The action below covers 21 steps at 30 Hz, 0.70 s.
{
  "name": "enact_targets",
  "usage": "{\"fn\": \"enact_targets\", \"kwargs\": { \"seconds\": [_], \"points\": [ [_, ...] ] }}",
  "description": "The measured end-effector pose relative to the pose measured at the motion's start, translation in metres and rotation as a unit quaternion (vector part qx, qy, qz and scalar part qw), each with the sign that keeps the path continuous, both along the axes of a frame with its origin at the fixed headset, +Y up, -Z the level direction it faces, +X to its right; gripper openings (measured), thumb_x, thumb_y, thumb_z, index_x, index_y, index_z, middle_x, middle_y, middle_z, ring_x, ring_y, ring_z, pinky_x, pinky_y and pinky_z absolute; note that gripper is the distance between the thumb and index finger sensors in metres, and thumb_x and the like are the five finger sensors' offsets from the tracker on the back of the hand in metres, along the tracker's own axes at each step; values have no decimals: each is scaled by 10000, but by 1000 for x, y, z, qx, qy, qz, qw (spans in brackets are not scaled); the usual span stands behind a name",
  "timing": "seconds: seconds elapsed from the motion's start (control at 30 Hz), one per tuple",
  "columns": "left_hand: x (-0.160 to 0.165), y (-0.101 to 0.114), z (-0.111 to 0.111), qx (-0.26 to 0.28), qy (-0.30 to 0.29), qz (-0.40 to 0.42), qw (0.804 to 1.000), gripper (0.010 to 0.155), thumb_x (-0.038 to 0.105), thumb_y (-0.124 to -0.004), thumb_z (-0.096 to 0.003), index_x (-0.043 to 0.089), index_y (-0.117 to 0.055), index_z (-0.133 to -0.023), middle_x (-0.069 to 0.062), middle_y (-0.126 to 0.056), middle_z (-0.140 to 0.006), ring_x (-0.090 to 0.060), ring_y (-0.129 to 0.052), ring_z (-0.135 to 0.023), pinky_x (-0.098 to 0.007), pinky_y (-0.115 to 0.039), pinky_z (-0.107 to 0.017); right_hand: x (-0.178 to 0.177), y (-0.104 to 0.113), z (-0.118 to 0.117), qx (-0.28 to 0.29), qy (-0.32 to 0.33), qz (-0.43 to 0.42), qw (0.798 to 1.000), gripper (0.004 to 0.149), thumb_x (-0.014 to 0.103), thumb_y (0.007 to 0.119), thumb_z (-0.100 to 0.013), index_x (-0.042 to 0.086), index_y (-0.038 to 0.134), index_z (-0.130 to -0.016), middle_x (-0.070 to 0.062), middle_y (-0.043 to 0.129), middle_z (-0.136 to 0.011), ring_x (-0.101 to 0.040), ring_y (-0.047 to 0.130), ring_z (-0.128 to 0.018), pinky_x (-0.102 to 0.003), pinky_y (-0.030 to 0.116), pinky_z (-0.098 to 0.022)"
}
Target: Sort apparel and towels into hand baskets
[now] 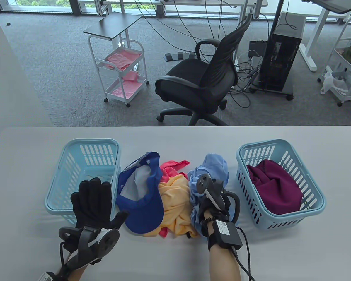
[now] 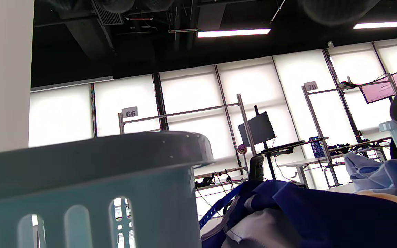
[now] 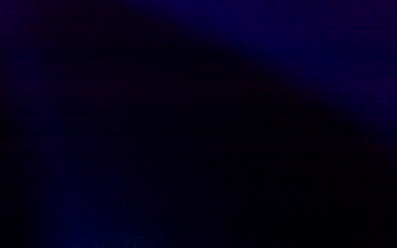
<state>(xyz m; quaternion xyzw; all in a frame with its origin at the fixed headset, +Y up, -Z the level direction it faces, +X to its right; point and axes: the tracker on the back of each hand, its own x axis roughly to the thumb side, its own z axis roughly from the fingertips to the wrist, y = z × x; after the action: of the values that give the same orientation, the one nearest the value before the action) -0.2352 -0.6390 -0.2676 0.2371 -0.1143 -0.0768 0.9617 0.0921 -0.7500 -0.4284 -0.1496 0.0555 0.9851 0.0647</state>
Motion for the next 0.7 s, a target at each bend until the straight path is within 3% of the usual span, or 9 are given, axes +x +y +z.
{"fn": "enact_targets", "kwargs": {
  "seconds": [0.3,0.7],
  "points": [
    [-1,3,1,11,0,4,1000,981,659,-571,-533,38,-132,-1151,-353,-240,-1191,-650,-377,-1075,-778,-443,-718,13,23,11,36,-13,-54,998,606,255,928,-452,158,681,-996,-278,908,-768,-389,1051,-479,-433,957,-324],
    [-2,4,2,14,1,6,1000,982,659,-572,-532,35,-134,-1152,-354,-240,-1191,-650,-378,-1075,-778,-443,-718,6,133,40,162,38,-108,980,587,238,918,-458,157,688,-992,-281,905,-782,-404,1061,-489,-436,965,-322]
  ]
}}
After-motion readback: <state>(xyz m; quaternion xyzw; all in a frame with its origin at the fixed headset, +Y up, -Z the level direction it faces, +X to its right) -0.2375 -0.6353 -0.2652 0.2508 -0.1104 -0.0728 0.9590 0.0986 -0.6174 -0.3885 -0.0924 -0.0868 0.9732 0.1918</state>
